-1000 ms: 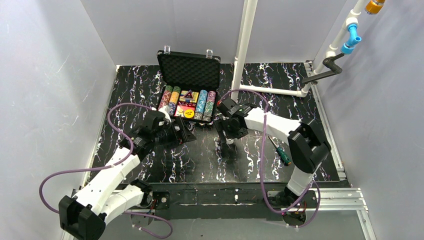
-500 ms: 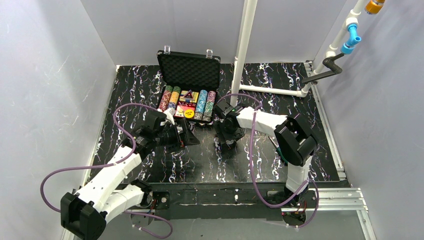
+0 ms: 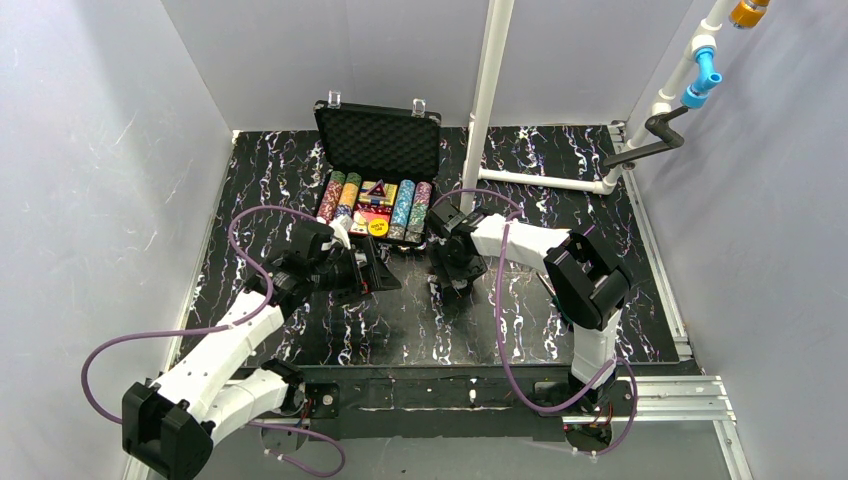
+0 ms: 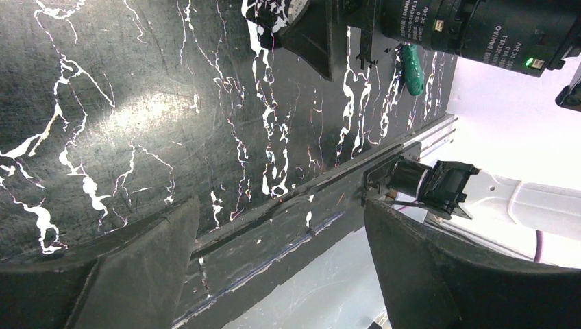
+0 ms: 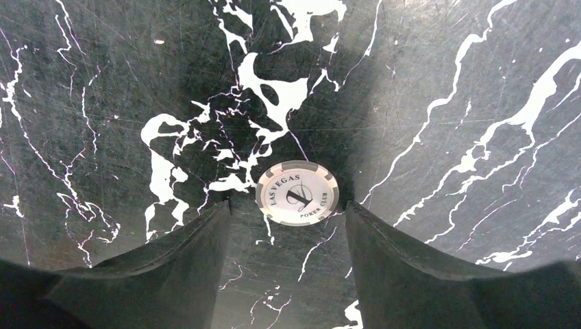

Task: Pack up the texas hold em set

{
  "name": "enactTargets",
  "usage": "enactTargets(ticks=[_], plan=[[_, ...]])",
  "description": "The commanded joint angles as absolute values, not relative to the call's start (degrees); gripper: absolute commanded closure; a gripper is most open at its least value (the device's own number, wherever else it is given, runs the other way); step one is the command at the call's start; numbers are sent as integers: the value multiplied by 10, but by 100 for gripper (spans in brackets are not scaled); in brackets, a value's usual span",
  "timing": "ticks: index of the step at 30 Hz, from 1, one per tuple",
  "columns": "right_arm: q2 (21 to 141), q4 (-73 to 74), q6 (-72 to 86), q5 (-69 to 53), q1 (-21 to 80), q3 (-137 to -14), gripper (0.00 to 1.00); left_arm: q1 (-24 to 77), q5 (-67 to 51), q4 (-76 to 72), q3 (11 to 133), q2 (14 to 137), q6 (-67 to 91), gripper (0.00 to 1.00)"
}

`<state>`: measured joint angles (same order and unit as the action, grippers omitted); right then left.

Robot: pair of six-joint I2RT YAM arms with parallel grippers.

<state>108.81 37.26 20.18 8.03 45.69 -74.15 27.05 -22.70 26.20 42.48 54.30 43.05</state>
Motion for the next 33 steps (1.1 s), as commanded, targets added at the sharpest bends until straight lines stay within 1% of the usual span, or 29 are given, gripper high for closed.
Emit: enactTargets(ticks=[1, 12, 14, 19, 21, 27, 30, 33], plan=[[1115, 335, 195, 86, 446, -746, 31, 269, -242, 266, 432, 549, 426, 11], [1132, 327, 182, 94, 447, -745, 38, 269, -249, 262, 433, 554, 437, 11], [1133, 326, 180, 93, 447, -745, 44, 269, -249, 260, 431, 554, 441, 11], [1129, 309, 163, 77, 450, -736, 64, 269, -246, 250, 412, 556, 463, 12], [1119, 295, 155, 65, 454, -725, 69, 269, -239, 247, 399, 562, 476, 11], [1060, 251, 150, 55, 458, -679, 78, 269, -262, 204, 376, 588, 519, 12], [1026, 231, 143, 43, 458, -656, 82, 269, -288, 154, 366, 610, 554, 12], [1002, 211, 133, 25, 458, -637, 88, 266, -313, 106, 363, 644, 580, 14]])
